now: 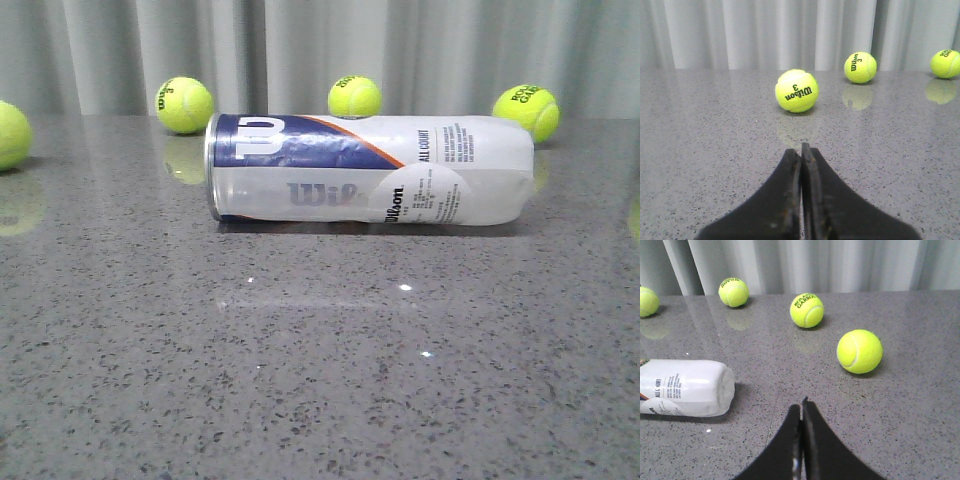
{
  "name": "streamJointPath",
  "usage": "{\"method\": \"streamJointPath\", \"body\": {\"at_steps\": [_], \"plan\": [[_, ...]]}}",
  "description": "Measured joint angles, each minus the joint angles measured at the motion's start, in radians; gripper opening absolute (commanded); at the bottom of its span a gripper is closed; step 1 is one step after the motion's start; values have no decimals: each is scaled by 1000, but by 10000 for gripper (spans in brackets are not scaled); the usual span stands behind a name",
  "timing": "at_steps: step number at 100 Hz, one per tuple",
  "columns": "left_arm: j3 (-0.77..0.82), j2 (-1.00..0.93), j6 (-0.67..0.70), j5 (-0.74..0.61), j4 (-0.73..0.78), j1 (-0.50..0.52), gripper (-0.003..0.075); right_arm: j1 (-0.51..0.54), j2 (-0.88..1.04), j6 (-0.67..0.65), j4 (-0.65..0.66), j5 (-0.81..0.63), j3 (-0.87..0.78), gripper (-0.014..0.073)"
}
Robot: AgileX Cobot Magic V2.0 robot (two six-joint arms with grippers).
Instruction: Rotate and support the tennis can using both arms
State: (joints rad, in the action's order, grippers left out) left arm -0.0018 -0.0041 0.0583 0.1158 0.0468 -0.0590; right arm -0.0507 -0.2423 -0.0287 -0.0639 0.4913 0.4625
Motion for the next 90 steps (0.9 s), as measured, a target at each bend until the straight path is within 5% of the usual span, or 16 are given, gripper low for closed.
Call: {"method": "streamJointPath", "body": {"at_steps": [30, 69, 79, 90], "plan": [[-209, 27, 0, 200, 6, 0, -21, 0, 15, 7, 0, 20, 0, -66], [-538, 397, -1, 645, 7, 0, -6, 0, 15, 10, 0, 27, 0, -66], [-581, 487, -1, 699, 7, 0, 120, 0, 15, 10, 0, 27, 0, -66], [-623, 571, -1, 740, 1, 0, 418, 0, 15, 10, 0, 27, 0, -66]]}}
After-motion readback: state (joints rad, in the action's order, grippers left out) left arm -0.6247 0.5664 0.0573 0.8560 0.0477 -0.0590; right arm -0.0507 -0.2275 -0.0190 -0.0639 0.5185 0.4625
